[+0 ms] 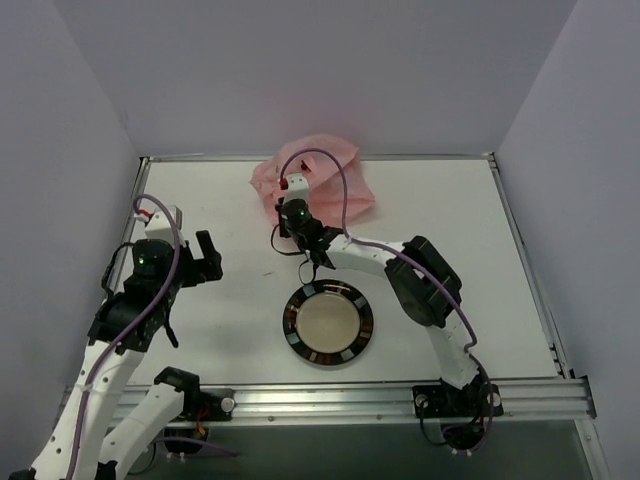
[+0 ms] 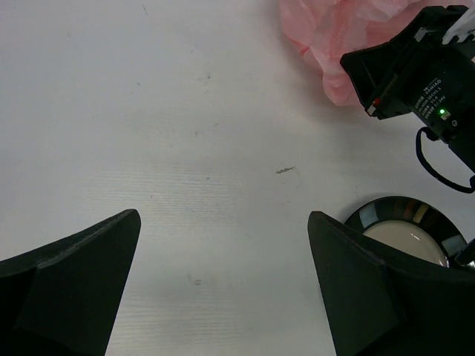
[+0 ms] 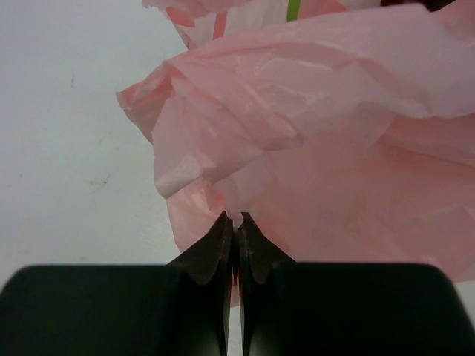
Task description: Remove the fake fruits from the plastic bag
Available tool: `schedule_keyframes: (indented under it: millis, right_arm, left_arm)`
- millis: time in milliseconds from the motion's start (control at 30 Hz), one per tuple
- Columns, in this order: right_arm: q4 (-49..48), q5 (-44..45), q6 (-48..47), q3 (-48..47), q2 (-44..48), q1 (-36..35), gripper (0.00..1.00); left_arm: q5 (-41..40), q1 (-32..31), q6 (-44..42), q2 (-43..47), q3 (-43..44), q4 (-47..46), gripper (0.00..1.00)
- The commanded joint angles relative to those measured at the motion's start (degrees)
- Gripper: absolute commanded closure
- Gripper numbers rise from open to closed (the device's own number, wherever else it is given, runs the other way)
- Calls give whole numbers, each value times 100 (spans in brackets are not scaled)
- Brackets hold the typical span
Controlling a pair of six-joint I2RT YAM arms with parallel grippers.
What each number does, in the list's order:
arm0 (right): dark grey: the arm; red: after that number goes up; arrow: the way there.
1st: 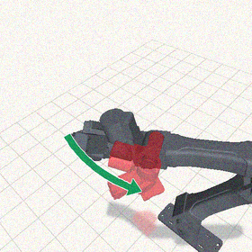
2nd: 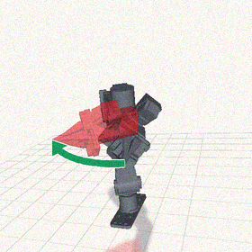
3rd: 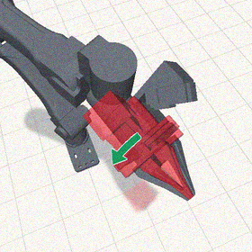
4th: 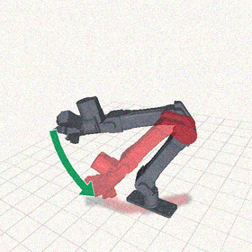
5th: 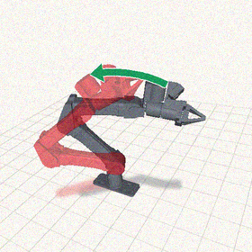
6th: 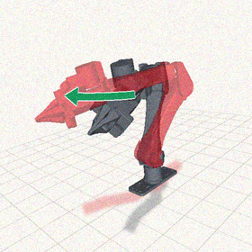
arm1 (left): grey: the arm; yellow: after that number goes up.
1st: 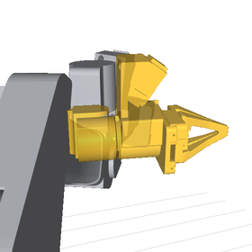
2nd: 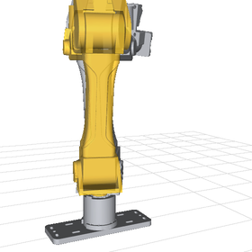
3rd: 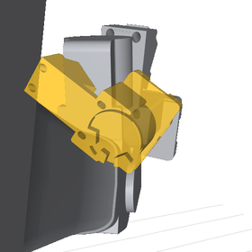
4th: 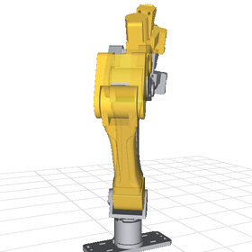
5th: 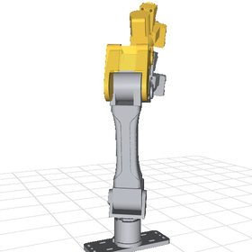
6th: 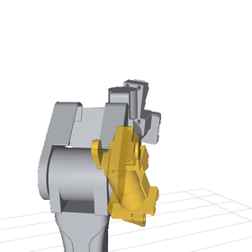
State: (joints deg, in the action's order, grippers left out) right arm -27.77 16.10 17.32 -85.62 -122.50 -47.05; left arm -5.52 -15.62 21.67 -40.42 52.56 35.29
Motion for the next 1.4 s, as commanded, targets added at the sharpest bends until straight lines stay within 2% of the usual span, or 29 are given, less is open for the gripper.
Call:
schedule_keyframes:
  millis: [0,167,267,400,433,533,633,733,800,1000,1067,1133,1167,1200,1233,1300,1367]
  right_arm:
    - [-571,105,-281,492,856,73,100]
    - [-642,-360,-388,2124,2009,283,100]
    - [-624,-773,-230,2751,2686,652,100]
    - [-625,-1362,-27,3612,3301,1197,100]
    - [-616,-1459,25,3675,3442,1372,100]
    - [-440,-1757,78,3790,3653,1645,100]
    - [-334,-1943,149,3930,3846,1804,100]
    - [-334,-2057,254,4097,4022,1989,100]
    - [-369,-2181,315,4176,4093,2094,100]
    - [-387,-2374,404,4308,4365,2270,100]
    - [-387,-2401,421,4326,4436,2296,100]
    - [-387,-2453,439,4352,4480,2340,100]
    - [-387,-2471,447,4361,4489,2349,100]
    - [-396,-2462,448,4396,4489,2375,100]
    - [-387,-2462,448,4414,4506,2419,100]
    - [-378,-2471,439,4449,4506,2481,100]
    - [-335,-2471,413,4458,4507,2621,100]
  left_arm:
    - [410,138,223,-342,158,-338,5]
    - [938,138,575,-949,272,-846,5]
    - [1009,-20,681,-1467,509,-1119,6]
    - [492,-897,532,-2178,930,-1481,6]
    - [325,-1360,331,-2328,1062,-1542,6]
    - [16,-1978,-283,-2926,1686,-1613,6]
    - [-361,-2269,-1134,-3532,2344,-1499,6]
    - [-187,-2341,-1708,-4156,2845,-1604,6]
    - [33,-2384,-1894,-4708,3250,-1350,6]
    - [-344,-2437,-2571,-5860,4323,-972,6]
    - [-747,-2437,-2764,-6134,4596,-813,6]
    - [-1081,-2437,-2948,-6503,4939,-769,1]
    - [-1283,-2446,-2984,-6600,5027,-786,11]
    - [-1520,-2446,-2976,-6740,5167,-830,49]
    - [-1783,-2446,-2924,-6768,5177,-978,67]
    - [-1961,-2446,-2836,-6637,4985,-1199,97]
    - [-2154,-2446,-2538,-6392,4652,-1594,98]
